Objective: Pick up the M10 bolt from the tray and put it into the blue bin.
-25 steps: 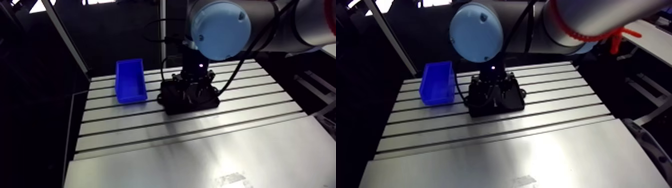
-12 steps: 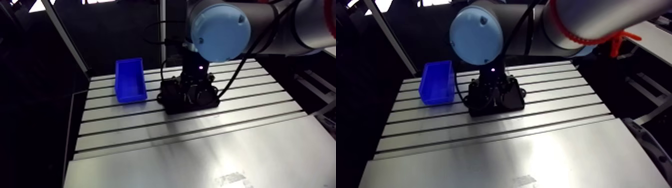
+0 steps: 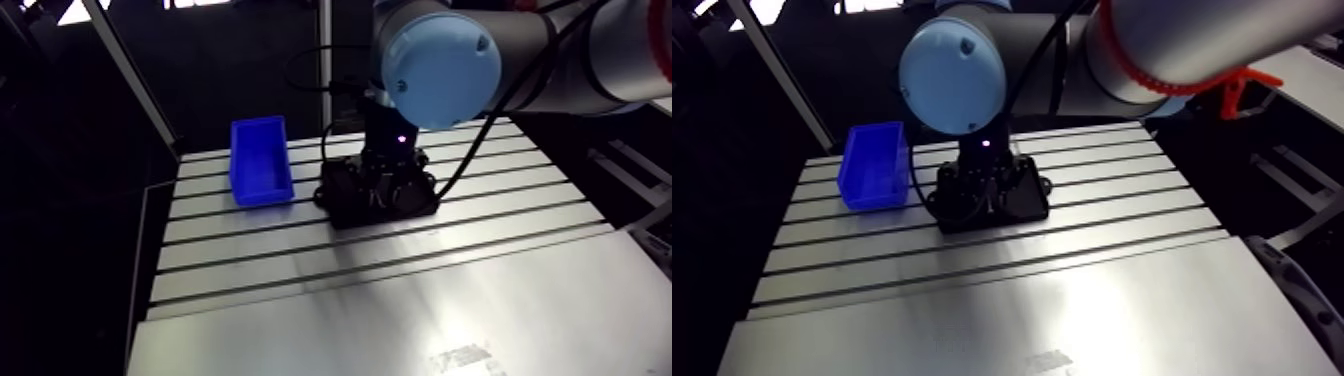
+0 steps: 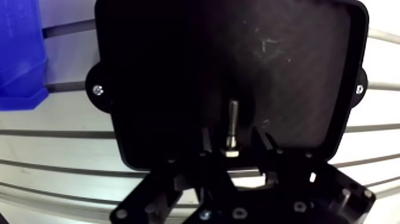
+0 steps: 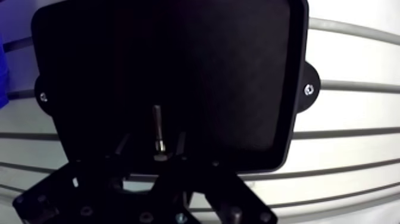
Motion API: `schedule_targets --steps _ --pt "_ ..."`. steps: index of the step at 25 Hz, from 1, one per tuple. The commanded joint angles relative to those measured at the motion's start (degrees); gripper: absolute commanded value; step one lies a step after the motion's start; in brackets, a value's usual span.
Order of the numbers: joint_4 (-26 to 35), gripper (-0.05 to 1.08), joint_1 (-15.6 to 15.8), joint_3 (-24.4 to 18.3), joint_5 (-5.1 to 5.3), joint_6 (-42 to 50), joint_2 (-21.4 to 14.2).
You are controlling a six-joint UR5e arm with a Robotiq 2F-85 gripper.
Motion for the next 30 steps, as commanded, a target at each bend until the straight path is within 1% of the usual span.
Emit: schedule_targets --steps 1,12,15,20,30 --pt "-1.1 0.57 0.1 0.1 0.0 0.0 0.1" --pt "-1.1 0.63 0.0 0.1 0.0 0.0 0.5" --pt "-1.1 0.68 0.0 0.1 0.0 0.0 0.5" --pt "-1.2 0.72 0.0 0.3 0.0 0.0 0.5" --pt "-1.2 0.76 -0.1 0.4 -0.09 0.0 0.6"
